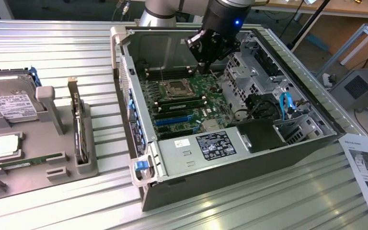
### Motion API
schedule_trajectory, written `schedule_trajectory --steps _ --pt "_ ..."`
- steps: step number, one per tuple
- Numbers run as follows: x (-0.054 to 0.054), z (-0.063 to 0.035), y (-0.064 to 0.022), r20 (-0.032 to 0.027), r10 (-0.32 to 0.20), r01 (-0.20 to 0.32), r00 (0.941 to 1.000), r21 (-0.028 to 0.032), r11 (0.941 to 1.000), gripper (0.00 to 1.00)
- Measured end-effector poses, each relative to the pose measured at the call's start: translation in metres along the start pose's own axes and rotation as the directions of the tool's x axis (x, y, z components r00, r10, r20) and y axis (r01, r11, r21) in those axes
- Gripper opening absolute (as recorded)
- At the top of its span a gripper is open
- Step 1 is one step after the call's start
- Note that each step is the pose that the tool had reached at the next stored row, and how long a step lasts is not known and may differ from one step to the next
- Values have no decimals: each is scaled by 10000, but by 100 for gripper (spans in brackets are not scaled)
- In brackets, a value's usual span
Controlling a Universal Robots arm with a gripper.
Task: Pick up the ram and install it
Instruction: 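Press down the ram until it locks into place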
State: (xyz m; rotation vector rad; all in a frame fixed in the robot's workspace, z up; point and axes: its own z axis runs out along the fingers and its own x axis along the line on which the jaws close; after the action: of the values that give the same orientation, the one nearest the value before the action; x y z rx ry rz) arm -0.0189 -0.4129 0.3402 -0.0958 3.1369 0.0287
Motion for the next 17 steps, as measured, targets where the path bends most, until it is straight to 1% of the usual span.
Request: schedule_trajectory --steps 8,17 --pt "0 0 0 0 7 -7 10000 0 10000 11" --pt "0 -5 0 5 248 -248 9997 1 9997 11"
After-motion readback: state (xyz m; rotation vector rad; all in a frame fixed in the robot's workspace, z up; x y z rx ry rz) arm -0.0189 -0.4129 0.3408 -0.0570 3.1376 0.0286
